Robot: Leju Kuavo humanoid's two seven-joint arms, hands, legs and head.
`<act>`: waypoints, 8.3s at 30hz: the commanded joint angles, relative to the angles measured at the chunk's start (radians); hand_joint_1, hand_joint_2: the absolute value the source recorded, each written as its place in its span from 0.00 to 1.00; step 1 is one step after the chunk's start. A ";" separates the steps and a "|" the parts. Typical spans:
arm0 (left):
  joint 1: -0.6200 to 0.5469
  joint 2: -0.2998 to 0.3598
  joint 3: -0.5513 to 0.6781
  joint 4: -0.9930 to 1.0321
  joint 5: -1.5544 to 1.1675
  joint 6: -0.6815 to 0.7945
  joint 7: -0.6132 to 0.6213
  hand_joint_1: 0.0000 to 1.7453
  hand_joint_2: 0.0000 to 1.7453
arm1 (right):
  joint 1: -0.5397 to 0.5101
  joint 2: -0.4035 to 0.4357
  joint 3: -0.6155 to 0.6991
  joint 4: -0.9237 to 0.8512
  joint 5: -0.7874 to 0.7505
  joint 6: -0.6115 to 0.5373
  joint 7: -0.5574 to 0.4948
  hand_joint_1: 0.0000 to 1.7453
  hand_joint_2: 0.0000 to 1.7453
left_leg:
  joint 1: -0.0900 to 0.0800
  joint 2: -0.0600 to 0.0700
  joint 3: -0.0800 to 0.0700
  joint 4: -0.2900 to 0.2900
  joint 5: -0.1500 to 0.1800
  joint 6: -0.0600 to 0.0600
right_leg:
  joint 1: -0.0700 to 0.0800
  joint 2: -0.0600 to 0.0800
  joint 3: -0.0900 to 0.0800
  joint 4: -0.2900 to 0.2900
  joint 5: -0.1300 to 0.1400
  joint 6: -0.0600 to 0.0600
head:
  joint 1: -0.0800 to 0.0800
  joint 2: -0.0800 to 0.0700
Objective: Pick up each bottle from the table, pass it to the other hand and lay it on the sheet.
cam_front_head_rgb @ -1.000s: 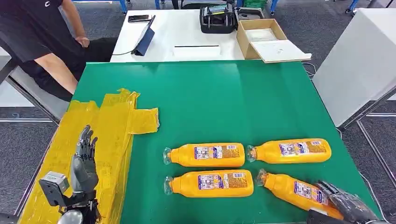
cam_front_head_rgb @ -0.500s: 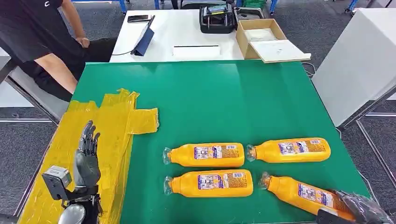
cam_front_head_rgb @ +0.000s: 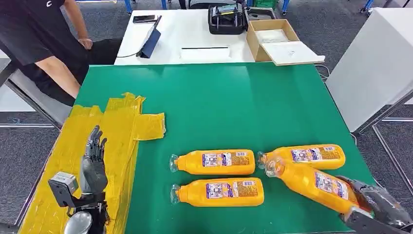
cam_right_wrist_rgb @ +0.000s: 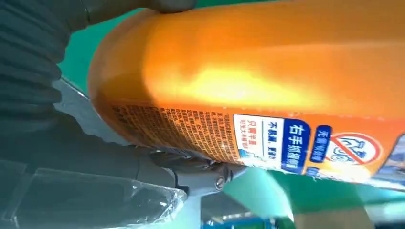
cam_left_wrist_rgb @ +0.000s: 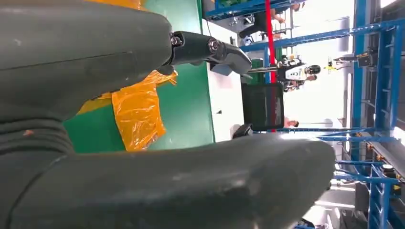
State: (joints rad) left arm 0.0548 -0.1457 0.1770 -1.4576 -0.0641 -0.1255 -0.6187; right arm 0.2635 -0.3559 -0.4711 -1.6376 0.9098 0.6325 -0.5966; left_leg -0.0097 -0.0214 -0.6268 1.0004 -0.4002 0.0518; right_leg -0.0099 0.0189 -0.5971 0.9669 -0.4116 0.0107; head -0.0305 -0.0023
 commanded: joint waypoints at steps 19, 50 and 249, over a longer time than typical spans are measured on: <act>-0.057 0.014 0.001 0.090 0.014 -0.014 -0.004 0.00 1.00 | -0.066 0.144 -0.085 -0.213 -0.319 0.074 -0.102 1.00 1.00 | 0.000 0.002 0.004 0.000 -0.001 -0.005 | 0.000 -0.001 0.004 0.000 -0.001 -0.001 | 0.000 0.000; -0.224 0.031 -0.233 0.147 0.023 -0.038 0.014 0.00 1.00 | -1.094 0.533 0.866 0.953 -0.327 -0.560 0.182 1.00 1.00 | 0.005 0.015 -0.002 0.000 0.010 -0.009 | 0.000 0.013 -0.004 0.003 0.011 -0.007 | 0.000 0.000; -0.120 0.210 0.028 0.006 -0.297 0.408 0.164 0.00 0.00 | 0.107 -0.174 0.190 -0.249 -0.229 -0.235 0.159 0.00 1.00 | 0.001 -0.009 -0.010 0.005 0.012 -0.008 | -0.001 -0.013 -0.007 0.006 0.005 -0.003 | 0.000 0.000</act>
State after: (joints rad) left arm -0.2499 0.0408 0.0325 -1.0016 -0.5133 0.3406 -0.4265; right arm 0.0677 -0.3435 0.1353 -1.6294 0.8182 0.2046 -0.3365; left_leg -0.0079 -0.0241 -0.6369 1.0005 -0.3837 0.0470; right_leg -0.0100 0.0179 -0.6070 0.9677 -0.3988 0.0083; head -0.0305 -0.0023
